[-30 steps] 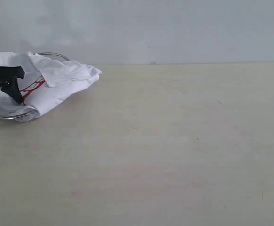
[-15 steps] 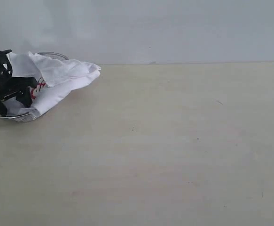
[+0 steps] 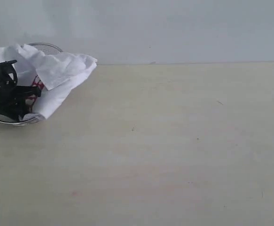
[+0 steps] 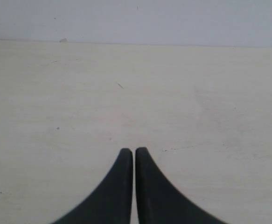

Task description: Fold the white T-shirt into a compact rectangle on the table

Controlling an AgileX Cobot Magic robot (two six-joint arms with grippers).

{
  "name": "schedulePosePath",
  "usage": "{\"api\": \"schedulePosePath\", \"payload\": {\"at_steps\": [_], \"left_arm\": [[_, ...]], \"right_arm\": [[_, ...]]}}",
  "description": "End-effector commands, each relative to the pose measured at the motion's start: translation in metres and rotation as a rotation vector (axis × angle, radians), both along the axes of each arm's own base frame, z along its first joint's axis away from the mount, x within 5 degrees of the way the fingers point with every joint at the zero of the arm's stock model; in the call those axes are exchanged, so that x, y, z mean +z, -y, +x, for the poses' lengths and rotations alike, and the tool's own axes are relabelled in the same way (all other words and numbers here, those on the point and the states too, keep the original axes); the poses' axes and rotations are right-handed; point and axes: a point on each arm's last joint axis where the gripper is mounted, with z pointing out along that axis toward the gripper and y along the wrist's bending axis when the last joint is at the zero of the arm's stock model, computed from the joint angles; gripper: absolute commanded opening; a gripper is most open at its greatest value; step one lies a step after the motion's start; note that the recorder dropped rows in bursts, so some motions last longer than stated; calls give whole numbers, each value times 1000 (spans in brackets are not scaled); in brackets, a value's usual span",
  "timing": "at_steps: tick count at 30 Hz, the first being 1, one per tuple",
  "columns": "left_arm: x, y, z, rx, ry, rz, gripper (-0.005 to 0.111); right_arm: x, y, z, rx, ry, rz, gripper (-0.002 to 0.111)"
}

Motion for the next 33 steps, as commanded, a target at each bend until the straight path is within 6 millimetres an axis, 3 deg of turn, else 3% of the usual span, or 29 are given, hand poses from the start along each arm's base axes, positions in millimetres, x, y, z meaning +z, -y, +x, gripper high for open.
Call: {"api": "schedulePosePath", "payload": {"at_steps": [1,4,6,10,17,21,26,33], "left_arm": [[-8,2,2,-25,-11,1,5],[3,2,3,-27,12,-3,4],[22,2,4,-27,73,1,4],[82,2,0,-35,236,22,4],[161,17,-19,-96,459,-91,4],[204,23,-37,-123,582,-129,4],[245,29,-65,-170,664,-146,4],[308,49,-116,-278,842,-301,4]], "right_arm": [[1,0,0,-6,14,-3,0],[1,0,0,-6,14,-3,0],[1,0,0,-6,14,-3,0],[1,0,0,-6,14,-3,0],[1,0,0,-6,14,-3,0],[1,0,0,-6,14,-3,0],[1,0,0,-6,14,-3,0],[1,0,0,-6,16,-3,0]]}}
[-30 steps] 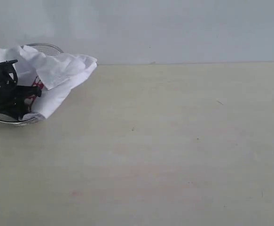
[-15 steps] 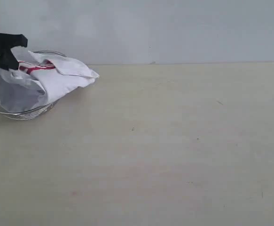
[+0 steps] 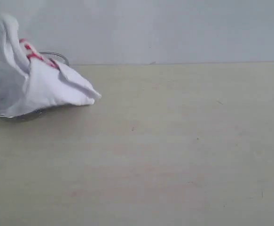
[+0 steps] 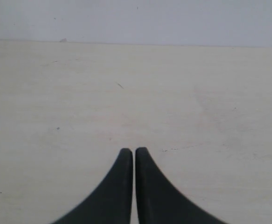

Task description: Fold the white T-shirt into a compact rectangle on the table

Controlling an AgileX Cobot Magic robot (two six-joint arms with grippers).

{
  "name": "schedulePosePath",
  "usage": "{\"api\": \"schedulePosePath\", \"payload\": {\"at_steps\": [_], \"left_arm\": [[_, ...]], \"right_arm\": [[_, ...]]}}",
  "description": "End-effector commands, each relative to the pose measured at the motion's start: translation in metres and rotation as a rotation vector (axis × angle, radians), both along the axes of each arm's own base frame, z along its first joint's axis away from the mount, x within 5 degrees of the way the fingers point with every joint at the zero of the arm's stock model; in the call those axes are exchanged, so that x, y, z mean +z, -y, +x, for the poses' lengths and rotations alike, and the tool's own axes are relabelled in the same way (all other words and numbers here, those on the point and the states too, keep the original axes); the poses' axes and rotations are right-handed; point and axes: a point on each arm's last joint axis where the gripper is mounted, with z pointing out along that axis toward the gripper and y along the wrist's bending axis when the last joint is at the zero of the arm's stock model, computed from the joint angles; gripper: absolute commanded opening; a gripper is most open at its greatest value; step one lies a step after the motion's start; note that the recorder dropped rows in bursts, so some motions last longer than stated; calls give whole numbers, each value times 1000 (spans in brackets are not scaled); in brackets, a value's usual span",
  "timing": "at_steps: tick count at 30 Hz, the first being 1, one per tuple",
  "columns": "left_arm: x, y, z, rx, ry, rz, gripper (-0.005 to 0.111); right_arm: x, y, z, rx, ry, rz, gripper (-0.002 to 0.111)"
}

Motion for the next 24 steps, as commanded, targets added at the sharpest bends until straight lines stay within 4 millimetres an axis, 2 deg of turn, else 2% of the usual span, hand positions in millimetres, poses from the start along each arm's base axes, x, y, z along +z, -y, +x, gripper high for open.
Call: {"api": "schedulePosePath", "payload": {"at_steps": [1,3,6,16,20,22,24], "left_arm": [[39,13,-34,-88,108,-79,4],[45,13,-44,-91,116,-55,4],[37,7,-48,-34,17,-4,4],[-54,-17,-50,45,-429,258,4],[-79,-20,-49,97,-472,245,4],[-91,-23,-50,128,-512,253,9],[-106,-25,-51,141,-565,245,21]], "right_arm": [[1,0,0,-6,16,-3,0],[1,0,0,-6,16,-3,0],[1,0,0,-6,16,-3,0],[1,0,0,-6,14,-3,0],[1,0,0,-6,14,-3,0],[1,0,0,-6,14,-3,0],[1,0,0,-6,14,-3,0]]}}
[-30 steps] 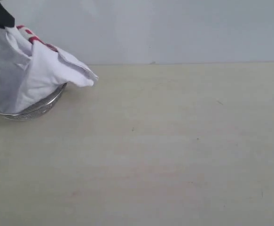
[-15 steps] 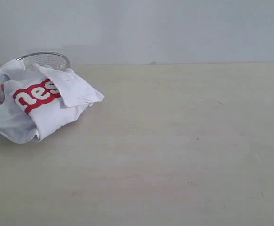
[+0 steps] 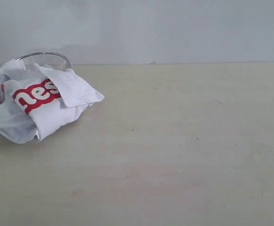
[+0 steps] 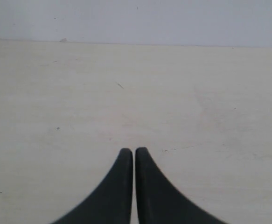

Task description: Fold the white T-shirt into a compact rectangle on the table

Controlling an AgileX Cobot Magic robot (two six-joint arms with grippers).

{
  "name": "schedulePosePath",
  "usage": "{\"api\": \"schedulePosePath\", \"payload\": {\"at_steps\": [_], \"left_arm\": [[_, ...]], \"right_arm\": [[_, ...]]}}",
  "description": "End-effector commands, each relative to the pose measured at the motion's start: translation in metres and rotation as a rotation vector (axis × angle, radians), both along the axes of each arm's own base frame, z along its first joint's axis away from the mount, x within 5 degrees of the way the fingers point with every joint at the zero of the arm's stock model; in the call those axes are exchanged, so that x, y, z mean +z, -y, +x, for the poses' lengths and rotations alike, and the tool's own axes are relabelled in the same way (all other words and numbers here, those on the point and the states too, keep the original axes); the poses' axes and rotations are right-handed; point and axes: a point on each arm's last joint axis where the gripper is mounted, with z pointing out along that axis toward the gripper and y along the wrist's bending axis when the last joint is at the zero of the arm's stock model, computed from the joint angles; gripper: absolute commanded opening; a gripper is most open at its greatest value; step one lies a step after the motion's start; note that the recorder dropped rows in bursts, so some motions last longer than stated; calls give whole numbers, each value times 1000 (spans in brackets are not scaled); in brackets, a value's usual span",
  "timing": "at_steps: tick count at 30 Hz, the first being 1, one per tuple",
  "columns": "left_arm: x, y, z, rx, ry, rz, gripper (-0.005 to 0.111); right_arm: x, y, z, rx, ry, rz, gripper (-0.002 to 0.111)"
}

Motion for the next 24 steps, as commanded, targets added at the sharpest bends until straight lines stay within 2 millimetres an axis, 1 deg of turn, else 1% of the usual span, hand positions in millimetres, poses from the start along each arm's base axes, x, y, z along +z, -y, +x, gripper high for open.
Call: {"api": "schedulePosePath", "payload": {"at_steps": [1,2,4,5,6,10,12,14,18,24], "left_arm": [[-32,-7,-1,79,-95,-9,30],[-38,-7,0,100,-105,-29,39],[-55,-7,1,166,-132,-108,65],[-65,-6,1,189,-152,-141,74],[-75,-5,2,204,-163,-171,77],[-114,-9,0,281,-203,-237,74],[-129,-12,-1,312,-190,-251,74],[-139,-15,-1,337,-176,-253,74],[-148,-16,2,354,-155,-263,74],[-156,-18,14,374,-75,-272,74]], "right_arm": [[1,0,0,-6,14,-3,0],[1,0,0,-6,14,-3,0],[1,0,0,-6,14,-3,0],[1,0,0,-6,14,-3,0],[1,0,0,-6,14,-3,0],[1,0,0,-6,14,-3,0],[1,0,0,-6,14,-3,0],[1,0,0,-6,14,-3,0],[1,0,0,-6,14,-3,0],[1,0,0,-6,14,-3,0]]}}
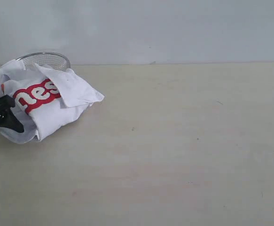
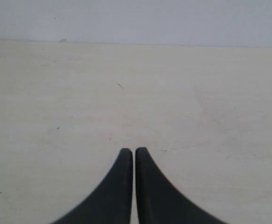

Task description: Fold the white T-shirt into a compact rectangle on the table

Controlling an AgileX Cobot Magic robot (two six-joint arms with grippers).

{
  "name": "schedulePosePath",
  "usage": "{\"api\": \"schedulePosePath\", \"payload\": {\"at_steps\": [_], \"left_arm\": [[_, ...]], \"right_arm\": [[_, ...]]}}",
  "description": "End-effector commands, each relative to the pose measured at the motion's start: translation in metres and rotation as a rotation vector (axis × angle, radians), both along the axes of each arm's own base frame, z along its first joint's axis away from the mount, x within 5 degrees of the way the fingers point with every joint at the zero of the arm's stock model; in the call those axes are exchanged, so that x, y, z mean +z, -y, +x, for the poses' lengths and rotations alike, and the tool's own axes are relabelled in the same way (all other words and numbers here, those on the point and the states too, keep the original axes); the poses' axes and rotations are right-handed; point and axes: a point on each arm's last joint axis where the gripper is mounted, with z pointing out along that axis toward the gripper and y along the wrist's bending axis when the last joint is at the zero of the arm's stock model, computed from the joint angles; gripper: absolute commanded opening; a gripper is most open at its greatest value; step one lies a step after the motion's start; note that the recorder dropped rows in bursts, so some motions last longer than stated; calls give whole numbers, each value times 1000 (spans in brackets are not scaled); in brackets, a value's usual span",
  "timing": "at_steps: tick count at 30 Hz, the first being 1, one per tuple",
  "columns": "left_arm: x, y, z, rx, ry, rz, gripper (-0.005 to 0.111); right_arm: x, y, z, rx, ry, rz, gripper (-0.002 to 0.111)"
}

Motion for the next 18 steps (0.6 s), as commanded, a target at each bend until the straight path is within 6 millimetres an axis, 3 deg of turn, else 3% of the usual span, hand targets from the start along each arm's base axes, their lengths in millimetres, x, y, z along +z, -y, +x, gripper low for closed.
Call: {"api": "schedulePosePath", "payload": {"at_steps": [1,13,18], "left_arm": [[-8,-3,7,10,55,16,74],[-19,-2,20,10,146,4,73],[-17,-1,22,20,175,-12,54]], "right_arm": [[1,0,0,-6,14,-3,0],[1,0,0,-7,11,-3,0],[1,0,0,-7,11,-3,0]]}}
